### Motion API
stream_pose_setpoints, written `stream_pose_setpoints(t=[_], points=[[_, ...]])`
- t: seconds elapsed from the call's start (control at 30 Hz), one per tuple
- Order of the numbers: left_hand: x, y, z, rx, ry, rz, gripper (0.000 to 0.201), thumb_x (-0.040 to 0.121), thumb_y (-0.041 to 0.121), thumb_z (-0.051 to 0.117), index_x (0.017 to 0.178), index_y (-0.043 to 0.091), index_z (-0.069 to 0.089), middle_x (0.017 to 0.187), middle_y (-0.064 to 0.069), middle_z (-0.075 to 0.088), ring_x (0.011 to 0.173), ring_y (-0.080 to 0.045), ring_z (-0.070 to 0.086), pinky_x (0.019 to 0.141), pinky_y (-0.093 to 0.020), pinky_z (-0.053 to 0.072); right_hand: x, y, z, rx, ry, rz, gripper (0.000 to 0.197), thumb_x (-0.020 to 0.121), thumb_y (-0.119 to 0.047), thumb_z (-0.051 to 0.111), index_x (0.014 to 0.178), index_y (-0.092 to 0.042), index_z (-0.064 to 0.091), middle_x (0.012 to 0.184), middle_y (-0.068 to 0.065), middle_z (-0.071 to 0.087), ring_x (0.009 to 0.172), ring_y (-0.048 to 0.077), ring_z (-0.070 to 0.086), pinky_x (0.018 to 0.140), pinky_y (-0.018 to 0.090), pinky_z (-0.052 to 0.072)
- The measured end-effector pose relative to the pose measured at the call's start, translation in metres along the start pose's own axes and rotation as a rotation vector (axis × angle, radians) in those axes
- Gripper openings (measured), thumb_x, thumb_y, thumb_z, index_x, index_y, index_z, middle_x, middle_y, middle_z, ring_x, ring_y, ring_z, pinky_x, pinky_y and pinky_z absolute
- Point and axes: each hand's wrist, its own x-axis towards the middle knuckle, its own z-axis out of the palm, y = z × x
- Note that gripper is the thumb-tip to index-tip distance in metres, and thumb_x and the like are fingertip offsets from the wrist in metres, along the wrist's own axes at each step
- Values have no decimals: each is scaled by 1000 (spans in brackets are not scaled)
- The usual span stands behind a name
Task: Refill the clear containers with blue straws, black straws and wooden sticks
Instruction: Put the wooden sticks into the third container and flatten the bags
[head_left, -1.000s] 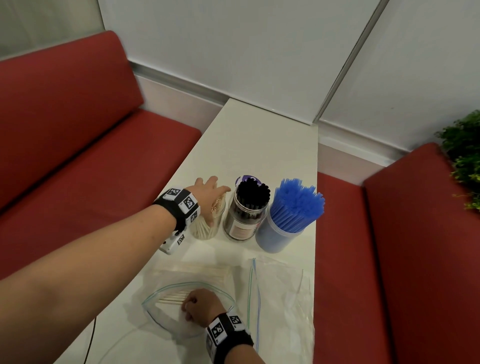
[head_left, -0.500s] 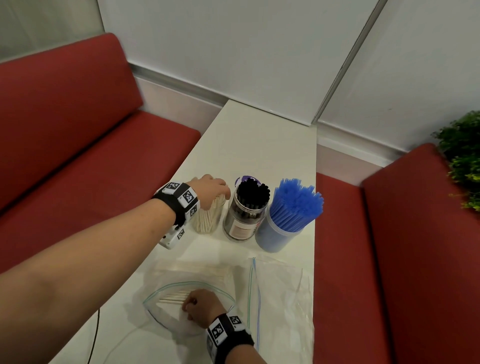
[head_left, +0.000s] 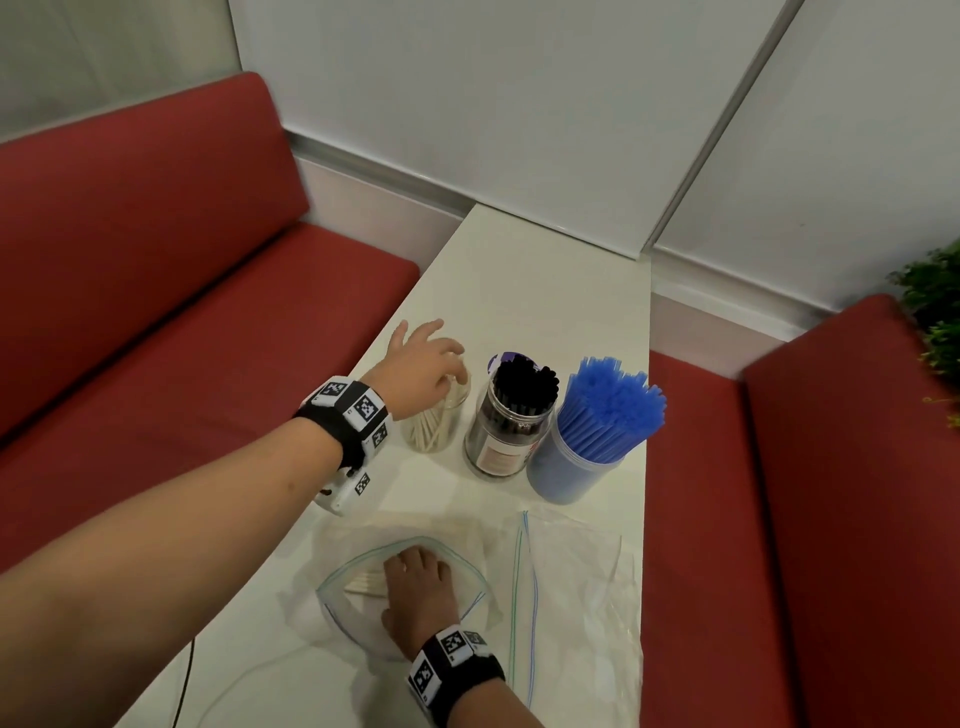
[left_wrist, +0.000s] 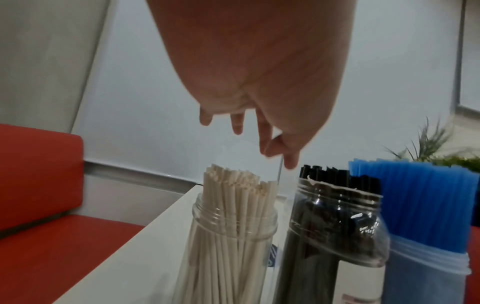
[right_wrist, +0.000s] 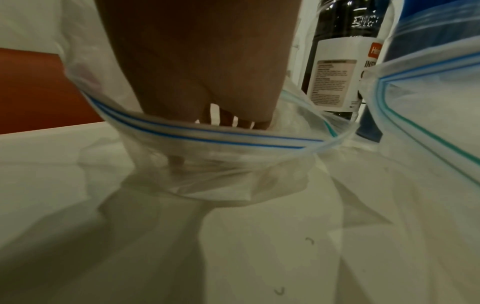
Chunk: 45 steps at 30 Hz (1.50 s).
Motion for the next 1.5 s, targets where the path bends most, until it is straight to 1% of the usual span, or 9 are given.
stream_pose_setpoints(t=[0.1,0.17,0.33,0.47,0.63,1.07,1.2,1.33,1.5], points=[[-25,-6,-4,-186,340,-1,26,89,15,54,86,31,74,105,17,67,114,-13,51,98,-37,31,3,-7,1,6,43,8,47,93,-3,49,140,-9,43,147,17,39,139,36,33,115,50,26],[-47,-5,-10,-466,290,-50,28,87,9,54,79,27,74,88,13,71,87,-8,61,82,-31,46,5,-11,2,2,21,-33,43,95,-3,46,138,-9,46,146,17,43,138,36,33,115,51,27],[-103,12,-3,-1094,-701,-173,20,81,2,51,78,1,71,73,-14,70,70,-27,68,70,-35,59,8,-20,4,-8,-14,-3,41,100,-4,41,140,-9,50,142,19,49,132,37,42,112,50,32],[-138,27,33,-470,-1109,-198,21,81,17,66,91,3,77,91,-13,75,84,-26,71,87,-35,57,8,-27,3,204,5,82,32,103,-20,44,130,-17,62,131,11,62,120,30,57,104,41,44],[-160,19,48,63,-803,-216,27,94,6,52,116,-2,64,120,-17,66,109,-30,63,87,-35,49,4,-29,0,211,-118,184,26,107,-14,37,125,-11,55,128,16,63,115,34,63,94,40,49],[-176,-28,32,-95,-670,-122,67,89,-10,42,147,23,41,141,-3,52,126,-17,52,96,-16,37,-14,-26,-21,587,-96,298,53,102,-19,45,154,-15,39,153,12,48,139,27,47,111,30,35],[-176,-29,35,-141,-612,-109,66,91,-7,42,151,21,34,144,-7,50,128,-20,51,100,-19,36,-18,-35,-35,681,7,193,22,97,-8,50,115,-8,62,111,20,64,105,29,62,84,30,43],[-172,-32,39,-595,-459,-214,60,84,-6,59,140,13,50,121,-13,63,107,-23,63,90,-29,53,-25,-48,-49,970,88,90,29,84,10,52,75,-18,52,78,9,55,76,21,51,74,31,40],[-169,-33,34,-1379,-323,-427,16,90,-1,64,105,-2,67,100,-23,69,87,-27,68,86,-37,56,-19,-56,-80,1274,287,108,13,93,-4,63,98,-15,64,68,0,61,57,13,52,53,23,43]])
